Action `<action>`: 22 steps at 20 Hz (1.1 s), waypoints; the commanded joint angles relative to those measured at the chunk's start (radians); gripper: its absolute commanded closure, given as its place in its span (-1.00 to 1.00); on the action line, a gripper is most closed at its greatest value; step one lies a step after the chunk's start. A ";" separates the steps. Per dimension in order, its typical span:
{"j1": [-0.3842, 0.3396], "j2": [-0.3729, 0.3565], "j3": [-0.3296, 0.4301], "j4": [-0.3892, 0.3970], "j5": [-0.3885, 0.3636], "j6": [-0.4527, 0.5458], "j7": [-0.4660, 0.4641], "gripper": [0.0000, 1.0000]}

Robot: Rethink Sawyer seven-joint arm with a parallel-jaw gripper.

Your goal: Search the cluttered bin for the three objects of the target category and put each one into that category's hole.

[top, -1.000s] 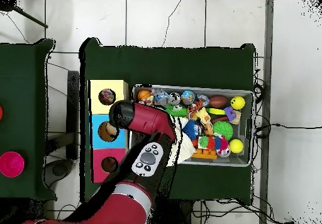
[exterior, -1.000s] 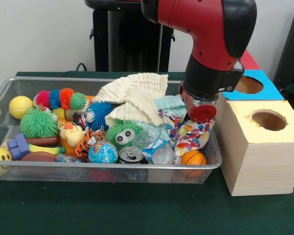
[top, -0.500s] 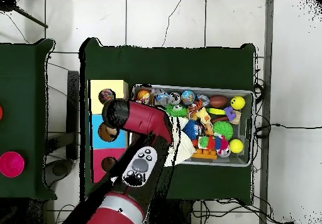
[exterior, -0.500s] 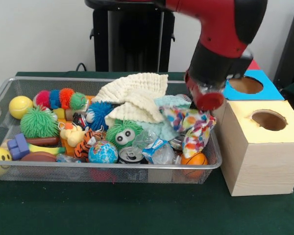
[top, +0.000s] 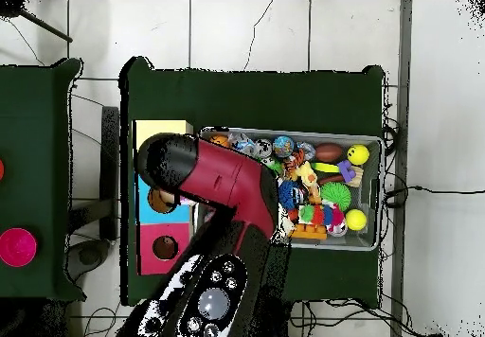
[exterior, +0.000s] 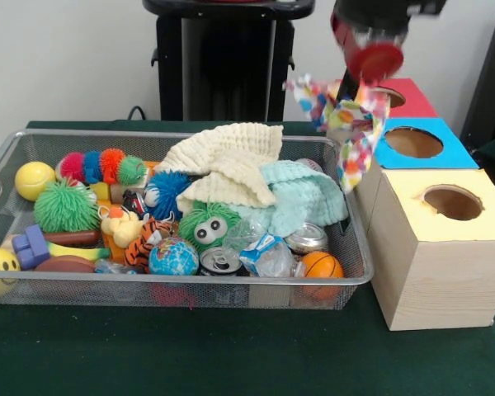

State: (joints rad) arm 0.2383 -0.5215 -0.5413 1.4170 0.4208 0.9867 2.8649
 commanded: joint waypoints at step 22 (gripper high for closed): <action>-0.008 0.124 0.060 -0.194 0.058 0.087 0.309 1.00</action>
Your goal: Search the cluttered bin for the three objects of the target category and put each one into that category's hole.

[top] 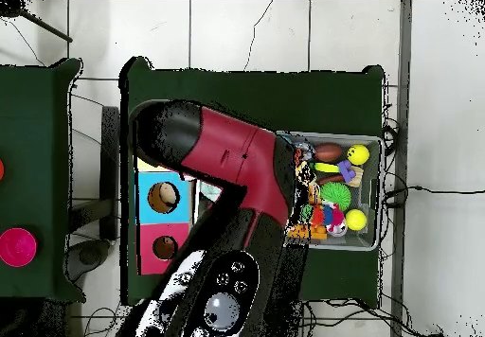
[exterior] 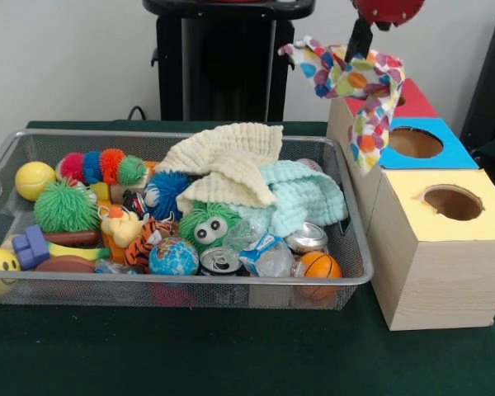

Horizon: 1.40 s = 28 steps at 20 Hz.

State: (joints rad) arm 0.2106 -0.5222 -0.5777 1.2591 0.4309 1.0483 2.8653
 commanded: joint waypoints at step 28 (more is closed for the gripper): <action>0.071 0.313 0.042 -0.237 0.207 0.073 0.454 1.00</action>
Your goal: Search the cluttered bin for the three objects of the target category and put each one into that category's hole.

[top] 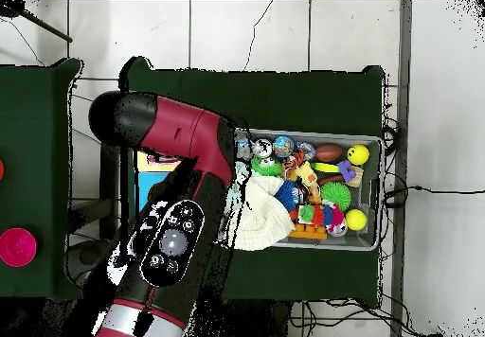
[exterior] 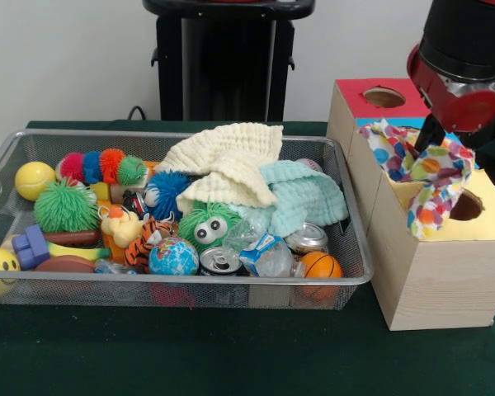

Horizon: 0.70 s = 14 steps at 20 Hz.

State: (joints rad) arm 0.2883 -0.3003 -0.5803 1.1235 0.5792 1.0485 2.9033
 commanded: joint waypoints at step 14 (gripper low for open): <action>0.022 0.101 0.078 -0.076 0.109 0.000 0.477 1.00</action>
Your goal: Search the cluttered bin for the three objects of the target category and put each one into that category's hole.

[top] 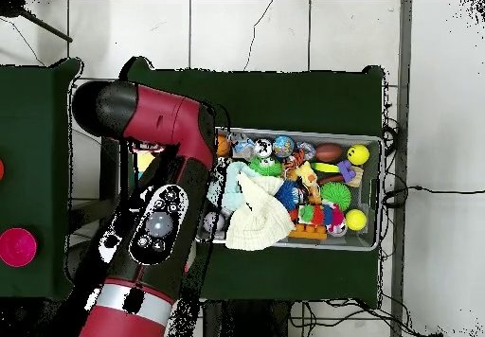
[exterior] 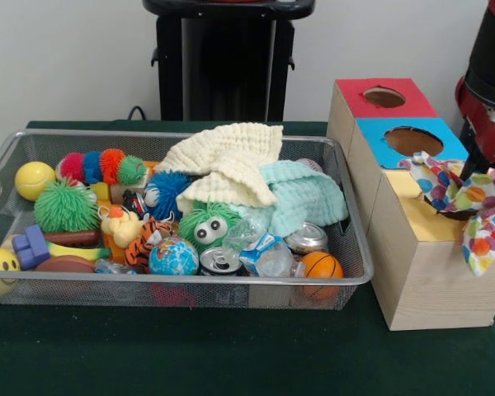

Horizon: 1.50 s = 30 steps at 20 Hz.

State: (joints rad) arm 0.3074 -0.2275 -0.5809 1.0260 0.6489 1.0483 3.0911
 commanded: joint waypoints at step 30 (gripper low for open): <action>0.084 0.039 0.200 0.454 -0.001 -0.468 0.126 1.00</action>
State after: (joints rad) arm 0.3664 -0.2794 -0.5632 1.2979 0.6512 0.6117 3.0942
